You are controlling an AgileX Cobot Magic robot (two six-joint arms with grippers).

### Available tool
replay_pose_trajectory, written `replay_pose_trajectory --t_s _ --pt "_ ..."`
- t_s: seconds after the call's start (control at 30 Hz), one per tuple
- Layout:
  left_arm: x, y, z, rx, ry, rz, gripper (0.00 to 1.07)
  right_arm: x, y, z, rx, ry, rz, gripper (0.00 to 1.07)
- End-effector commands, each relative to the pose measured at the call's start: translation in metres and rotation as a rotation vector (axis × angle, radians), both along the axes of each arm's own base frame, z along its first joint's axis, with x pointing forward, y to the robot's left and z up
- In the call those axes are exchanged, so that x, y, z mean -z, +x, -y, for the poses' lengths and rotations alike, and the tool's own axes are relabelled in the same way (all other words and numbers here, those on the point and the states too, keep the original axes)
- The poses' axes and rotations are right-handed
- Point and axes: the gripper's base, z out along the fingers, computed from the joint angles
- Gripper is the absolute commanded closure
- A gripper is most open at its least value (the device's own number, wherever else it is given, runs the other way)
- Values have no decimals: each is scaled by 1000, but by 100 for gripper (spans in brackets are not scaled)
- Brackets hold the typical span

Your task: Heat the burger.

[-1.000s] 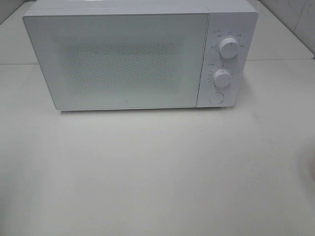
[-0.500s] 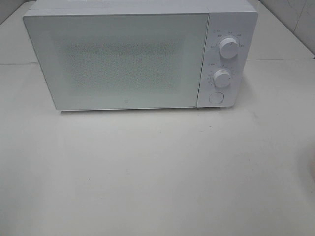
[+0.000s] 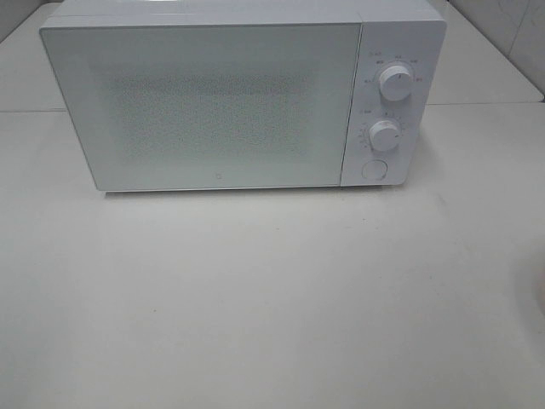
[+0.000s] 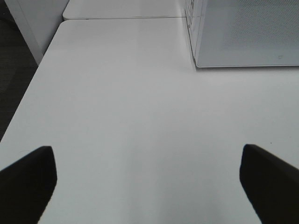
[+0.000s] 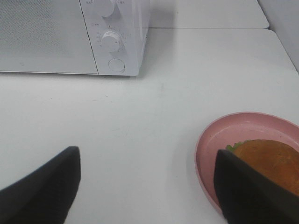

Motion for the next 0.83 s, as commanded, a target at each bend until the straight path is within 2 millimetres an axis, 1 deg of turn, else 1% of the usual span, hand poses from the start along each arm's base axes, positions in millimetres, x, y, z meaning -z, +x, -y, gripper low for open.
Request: replay_pose_trajectory --t_s 0.03,0.83 --pt "0 -3 0 0 -3 35 6 0 -3 0 8 9 32 32" --pt "0 -3 0 0 -3 35 6 0 -3 0 8 9 32 32"
